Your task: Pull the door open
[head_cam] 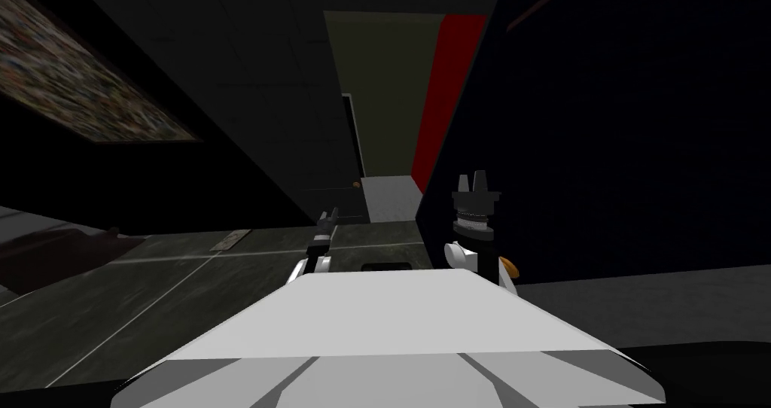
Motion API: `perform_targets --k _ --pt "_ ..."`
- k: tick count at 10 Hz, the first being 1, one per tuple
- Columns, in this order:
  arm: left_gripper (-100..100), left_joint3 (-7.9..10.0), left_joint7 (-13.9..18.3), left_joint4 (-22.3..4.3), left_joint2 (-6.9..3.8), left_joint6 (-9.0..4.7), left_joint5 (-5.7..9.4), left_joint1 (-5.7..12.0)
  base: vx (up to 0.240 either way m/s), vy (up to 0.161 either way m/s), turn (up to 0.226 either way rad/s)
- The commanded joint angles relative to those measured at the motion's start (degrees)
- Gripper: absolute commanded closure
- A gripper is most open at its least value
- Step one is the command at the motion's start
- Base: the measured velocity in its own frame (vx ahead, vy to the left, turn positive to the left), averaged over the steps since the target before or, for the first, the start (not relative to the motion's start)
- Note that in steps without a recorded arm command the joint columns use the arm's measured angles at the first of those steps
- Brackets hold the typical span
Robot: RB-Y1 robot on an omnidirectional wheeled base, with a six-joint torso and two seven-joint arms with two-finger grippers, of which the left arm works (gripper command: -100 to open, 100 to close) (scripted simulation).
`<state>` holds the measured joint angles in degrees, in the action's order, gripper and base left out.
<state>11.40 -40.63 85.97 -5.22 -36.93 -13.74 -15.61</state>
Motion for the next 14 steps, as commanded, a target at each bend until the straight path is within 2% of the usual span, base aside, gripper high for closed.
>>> perform_targets --k 1,14 --pt "-100 0.66 -2.0 -1.9 -0.07 -0.51 -0.32 0.37 0.1 0.02 -0.056" --pt "-100 5.37 -16.6 -17.0 0.95 -4.18 -2.91 4.3 0.097 0.02 -0.054"
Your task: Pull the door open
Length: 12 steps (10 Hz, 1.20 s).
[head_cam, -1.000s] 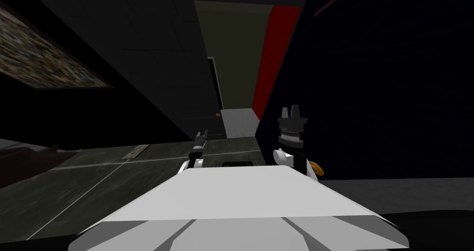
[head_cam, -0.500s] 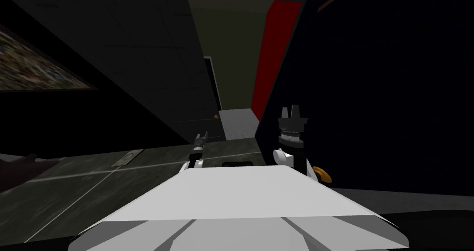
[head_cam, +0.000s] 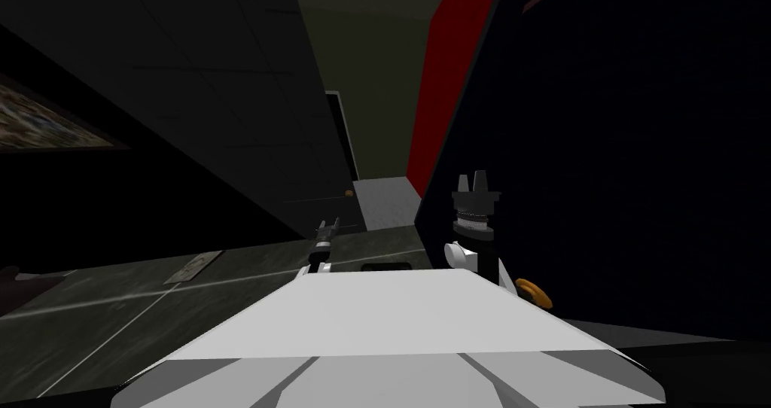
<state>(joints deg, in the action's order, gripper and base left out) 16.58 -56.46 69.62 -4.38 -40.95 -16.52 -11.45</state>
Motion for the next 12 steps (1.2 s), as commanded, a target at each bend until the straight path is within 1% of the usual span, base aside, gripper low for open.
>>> perform_targets --k 1,3,4,7,8,10,12 --pt "-100 0.52 -1.8 -1.7 0.23 -0.42 -0.31 0.41 0.088 0.02 -0.047" --pt "-100 1.15 -3.7 -3.7 0.48 -0.91 -0.66 0.94 0.094 0.029 -0.048" --pt "-100 1.72 -5.5 -5.5 0.77 -1.35 -0.97 1.41 0.132 0.03 -0.069" --pt "-100 2.55 -8.1 -8.2 1.2 -2.0 -1.43 2.11 0.115 0.026 -0.045" --pt "-100 3.0 -9.5 -9.6 1.49 -2.35 -1.68 2.49 0.104 0.029 -0.063" --pt "-100 3.45 -10.8 -11.1 1.79 -2.7 -1.92 2.86 0.091 0.036 -0.042" --pt "-100 4.17 -13.1 -13.3 2.33 -3.26 -2.32 3.46 0.095 0.033 -0.054"
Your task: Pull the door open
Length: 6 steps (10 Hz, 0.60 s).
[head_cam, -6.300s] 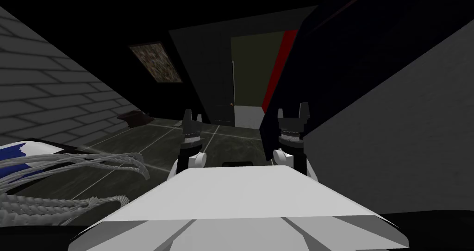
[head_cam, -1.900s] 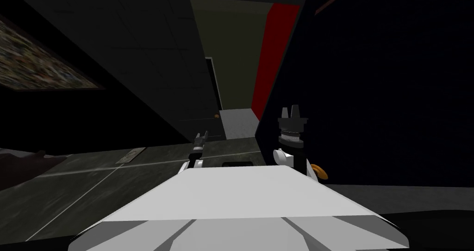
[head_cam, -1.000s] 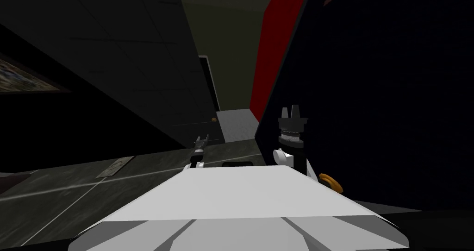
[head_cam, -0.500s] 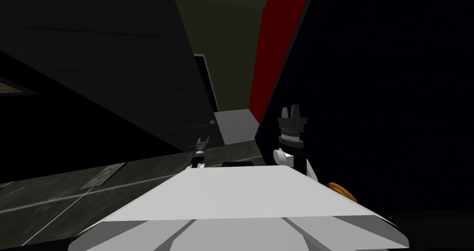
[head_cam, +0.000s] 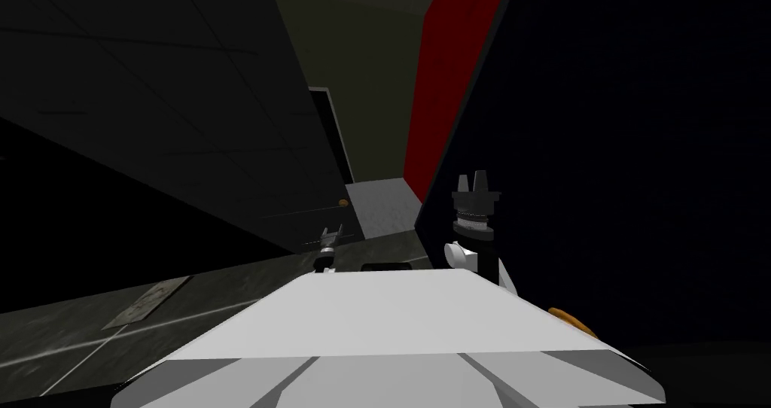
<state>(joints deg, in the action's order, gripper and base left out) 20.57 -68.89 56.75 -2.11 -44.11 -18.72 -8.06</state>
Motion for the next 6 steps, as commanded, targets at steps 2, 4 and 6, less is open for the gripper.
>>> perform_targets --k 2,4,6 --pt "-100 0.86 -2.7 -2.7 0.68 -0.63 -0.49 0.64 0.117 0.024 -0.043" --pt "-100 1.35 -1.8 -3.1 -0.8 -1.28 0.11 0.44 0.101 0.004 -0.049" --pt "-100 2.02 -1.4 -4.1 -1.88 -2.03 0.62 0.3 0.228 -0.01 -0.096"
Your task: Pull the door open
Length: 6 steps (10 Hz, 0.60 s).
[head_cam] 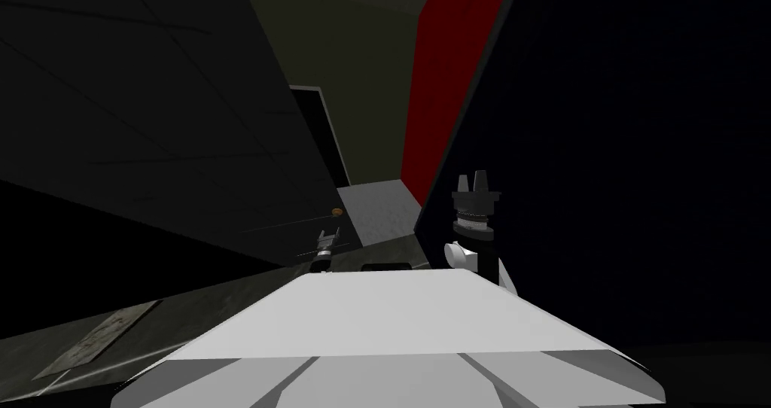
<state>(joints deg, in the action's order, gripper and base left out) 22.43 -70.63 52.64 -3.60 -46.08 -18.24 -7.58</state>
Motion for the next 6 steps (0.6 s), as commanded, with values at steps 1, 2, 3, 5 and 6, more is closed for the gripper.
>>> perform_targets --k 1,2,3,5,6 --pt "-100 0.53 0.6 -0.6 -0.91 -0.47 0.43 -0.27 0.176 0.014 -0.062" --pt "-100 0.91 0.9 -1.1 -1.4 -0.89 0.72 -0.35 0.205 0.035 -0.085" --pt "-100 1.45 1.2 -1.9 -2.02 -1.49 1.13 -0.46 0.226 0.005 -0.115" --pt "-100 2.17 1.7 -3.0 -2.75 -2.3 1.67 -0.61 0.2 -0.002 -0.068" --pt "-100 2.45 1.9 -3.4 -3.0 -2.62 1.89 -0.67 0.172 0.002 -0.067"
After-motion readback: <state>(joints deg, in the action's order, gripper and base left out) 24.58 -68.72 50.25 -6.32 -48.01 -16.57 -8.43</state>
